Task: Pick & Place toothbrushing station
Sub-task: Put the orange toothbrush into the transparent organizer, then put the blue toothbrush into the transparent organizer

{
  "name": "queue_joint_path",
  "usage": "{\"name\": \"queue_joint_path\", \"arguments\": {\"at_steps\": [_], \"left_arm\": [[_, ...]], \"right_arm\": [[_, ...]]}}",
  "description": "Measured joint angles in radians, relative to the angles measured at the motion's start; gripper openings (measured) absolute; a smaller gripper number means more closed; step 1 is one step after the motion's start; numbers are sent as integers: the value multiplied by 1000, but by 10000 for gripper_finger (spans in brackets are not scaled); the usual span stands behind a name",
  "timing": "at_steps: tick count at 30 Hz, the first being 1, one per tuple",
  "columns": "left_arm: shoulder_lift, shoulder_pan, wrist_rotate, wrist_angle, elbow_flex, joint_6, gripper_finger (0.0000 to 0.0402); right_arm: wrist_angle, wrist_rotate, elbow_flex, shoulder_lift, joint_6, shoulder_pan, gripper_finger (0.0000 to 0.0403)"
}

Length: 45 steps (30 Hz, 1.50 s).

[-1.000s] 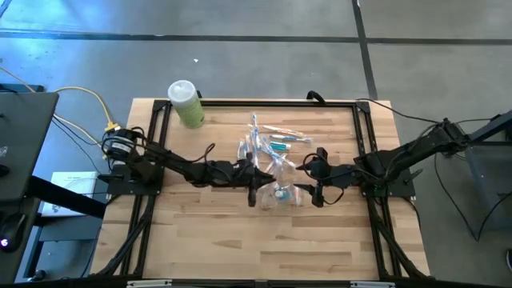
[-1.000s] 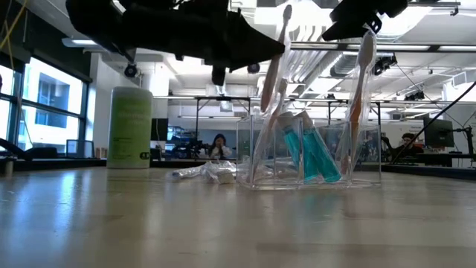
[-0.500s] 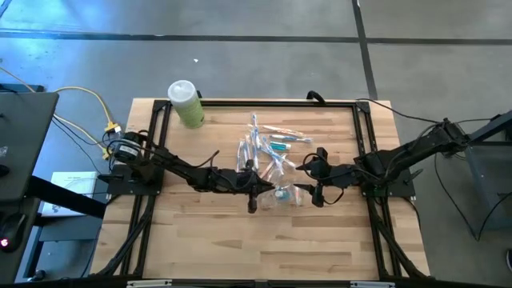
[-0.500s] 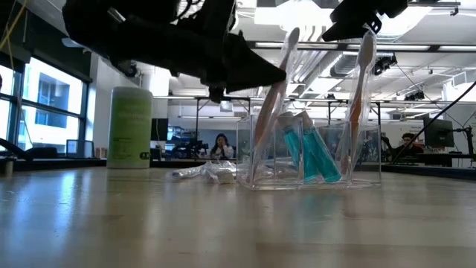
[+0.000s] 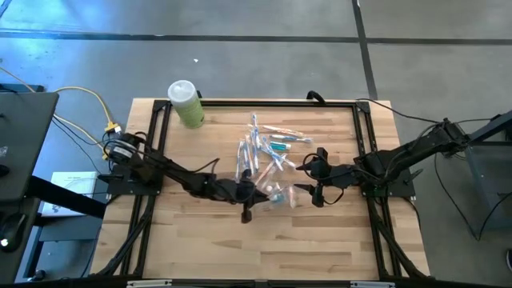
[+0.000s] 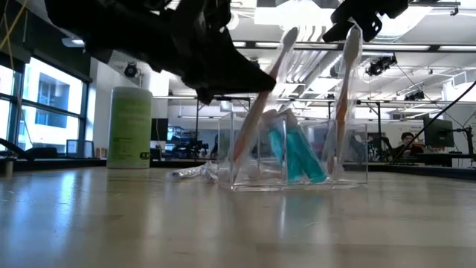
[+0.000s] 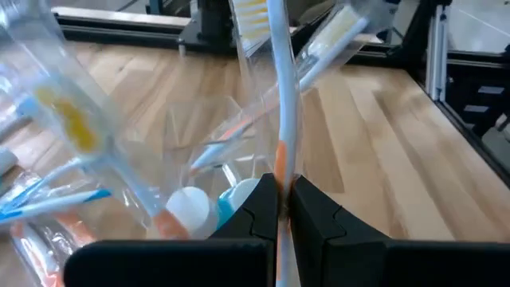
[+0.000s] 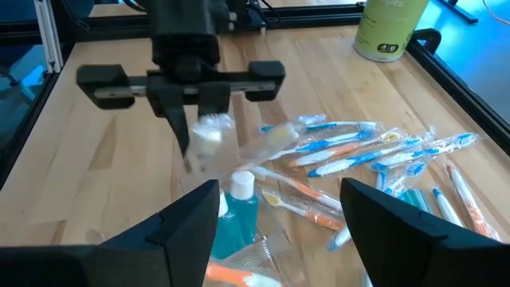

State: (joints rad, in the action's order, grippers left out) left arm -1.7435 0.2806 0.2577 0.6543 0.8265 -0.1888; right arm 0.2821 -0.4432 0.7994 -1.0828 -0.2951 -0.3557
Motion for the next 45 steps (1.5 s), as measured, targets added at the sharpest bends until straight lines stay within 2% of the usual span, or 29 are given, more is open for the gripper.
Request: {"name": "queue_joint_path", "arguments": {"at_steps": [5, 11, 13, 21, 24, 28, 32, 37, 42, 45], "left_arm": [[52, 10, 3, -115, 0, -25, 6], [80, 24, 2, -187, 0, -52, 10], [80, 25, -1, -190, 0, -53, 19], [80, 25, 3, -226, 0, -56, 57], [80, 25, 4, -226, 0, -56, 62], [80, 25, 6, -232, 0, -53, 64], [82, 25, 12, -257, 0, -49, 65], [136, 29, 49, -312, 0, -53, 65], [201, 47, 59, -362, 0, -49, 65], [209, 52, 59, -391, 0, -48, 65]], "right_arm": [[5, -27, 0, 0, 0, 0, 254], [85, -161, 0, 0, -51, 5, 254], [119, -177, 0, 0, -70, 16, 254], [151, -74, 0, -24, -76, 17, 254], [160, -122, 1, -41, -76, 18, 254], [260, -238, 1, -47, -78, 44, 254], [341, -261, -1, -52, -121, 112, 254], [391, -237, 0, -51, -128, 230, 254], [382, -57, 0, -51, -121, 343, 254], [363, -18, 0, -72, -120, 379, 254]]}}
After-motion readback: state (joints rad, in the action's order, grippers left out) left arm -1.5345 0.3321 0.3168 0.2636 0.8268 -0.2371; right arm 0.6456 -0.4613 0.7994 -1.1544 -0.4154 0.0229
